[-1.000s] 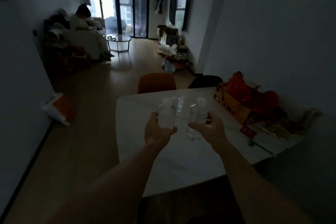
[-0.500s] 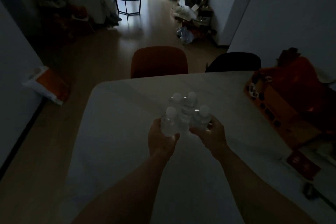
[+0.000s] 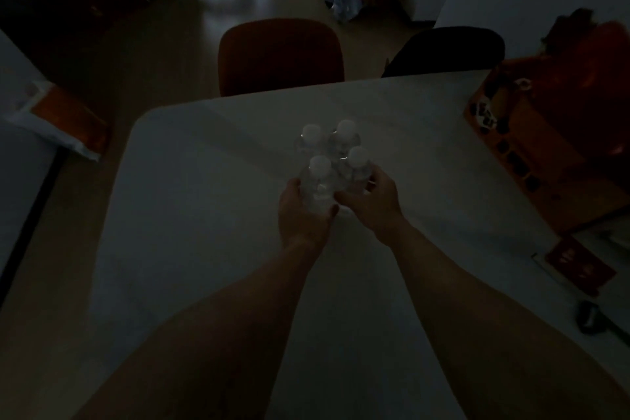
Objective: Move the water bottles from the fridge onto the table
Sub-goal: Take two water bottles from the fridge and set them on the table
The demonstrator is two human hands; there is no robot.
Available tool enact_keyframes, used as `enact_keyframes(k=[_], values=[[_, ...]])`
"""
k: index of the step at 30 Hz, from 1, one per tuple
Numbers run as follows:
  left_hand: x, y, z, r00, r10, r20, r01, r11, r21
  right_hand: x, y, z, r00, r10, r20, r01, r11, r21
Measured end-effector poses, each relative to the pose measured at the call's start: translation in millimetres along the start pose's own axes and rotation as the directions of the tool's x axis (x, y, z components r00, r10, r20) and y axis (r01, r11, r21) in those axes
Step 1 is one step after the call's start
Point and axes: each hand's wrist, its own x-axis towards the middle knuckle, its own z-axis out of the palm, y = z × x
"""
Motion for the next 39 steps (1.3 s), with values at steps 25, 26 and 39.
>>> enact_keyframes(k=[25,26,39], values=[[-5.3,59.9,-48.4,0.971,-0.051,0.234,0.067,0.996,-0.058,-29.3,-50.9,-24.6,0.988,0.152,-0.011,-0.148,0.977,0.156],[-6.1,74.2,-63.3,0.973,-0.027,0.228,0.045,0.997,-0.071,-35.4,-66.8,-35.4,0.988,0.151,-0.023,-0.144,0.973,0.18],[-143.6,295.1,-253.1,0.722,-0.039,0.691,0.167,0.979,-0.12,-277.7,-305.0,-139.3,0.869,0.354,-0.345,-0.218,0.901,0.375]])
